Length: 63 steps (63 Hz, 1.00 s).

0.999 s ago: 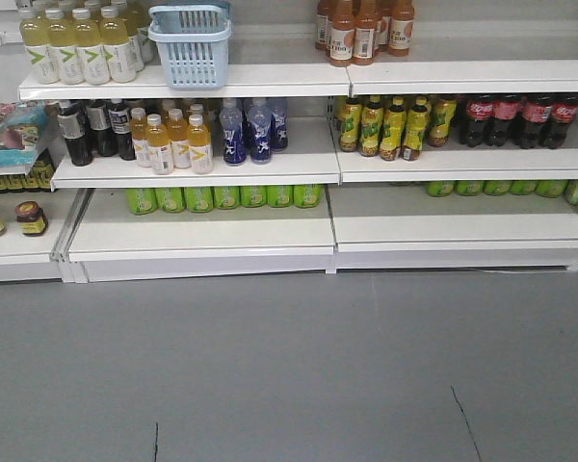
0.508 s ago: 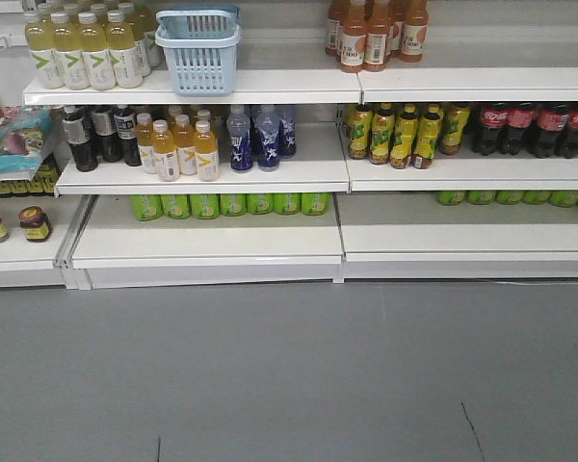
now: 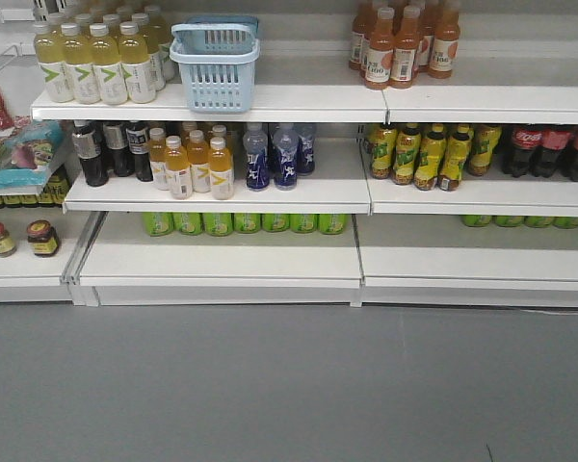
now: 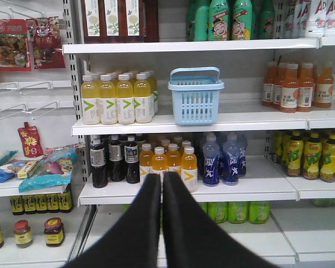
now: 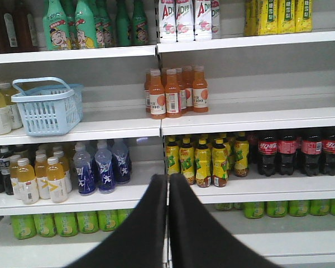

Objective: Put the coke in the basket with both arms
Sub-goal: 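Drive the base toward the shelf holding the light-blue basket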

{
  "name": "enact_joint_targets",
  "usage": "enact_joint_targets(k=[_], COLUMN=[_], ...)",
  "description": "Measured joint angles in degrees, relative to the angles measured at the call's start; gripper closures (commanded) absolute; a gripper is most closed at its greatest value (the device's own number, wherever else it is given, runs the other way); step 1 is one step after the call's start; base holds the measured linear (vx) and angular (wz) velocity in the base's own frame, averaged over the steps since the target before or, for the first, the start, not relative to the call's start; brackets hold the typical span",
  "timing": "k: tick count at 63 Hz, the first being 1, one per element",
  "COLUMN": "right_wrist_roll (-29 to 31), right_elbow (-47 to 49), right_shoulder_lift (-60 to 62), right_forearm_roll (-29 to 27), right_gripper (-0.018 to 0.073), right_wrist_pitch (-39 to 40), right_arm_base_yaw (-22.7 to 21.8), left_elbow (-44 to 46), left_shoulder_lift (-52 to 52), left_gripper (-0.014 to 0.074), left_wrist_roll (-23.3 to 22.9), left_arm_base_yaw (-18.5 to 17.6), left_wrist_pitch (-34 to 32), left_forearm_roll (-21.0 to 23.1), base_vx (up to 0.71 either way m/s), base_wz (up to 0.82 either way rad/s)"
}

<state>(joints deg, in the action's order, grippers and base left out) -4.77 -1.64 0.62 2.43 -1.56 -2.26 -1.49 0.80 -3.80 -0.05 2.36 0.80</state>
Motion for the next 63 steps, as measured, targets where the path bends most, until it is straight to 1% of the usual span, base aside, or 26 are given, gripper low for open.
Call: enact_joint_targets(k=[63], right_wrist_roll=[0.0], right_elbow=[0.0], right_shoulder_lift=[0.0], right_forearm_roll=[0.0], right_gripper=[0.0564], right_wrist_pitch=[0.0], right_arm_base_yaw=[0.0], left_elbow=[0.0], left_shoulder_lift=[0.0], left_gripper=[0.0603], left_wrist_roll=[0.0], left_arm_base_yaw=[0.0], left_wrist_pitch=[0.0], left_forearm_roll=[0.0], base_vx=[0.23], base_wz=[0.0])
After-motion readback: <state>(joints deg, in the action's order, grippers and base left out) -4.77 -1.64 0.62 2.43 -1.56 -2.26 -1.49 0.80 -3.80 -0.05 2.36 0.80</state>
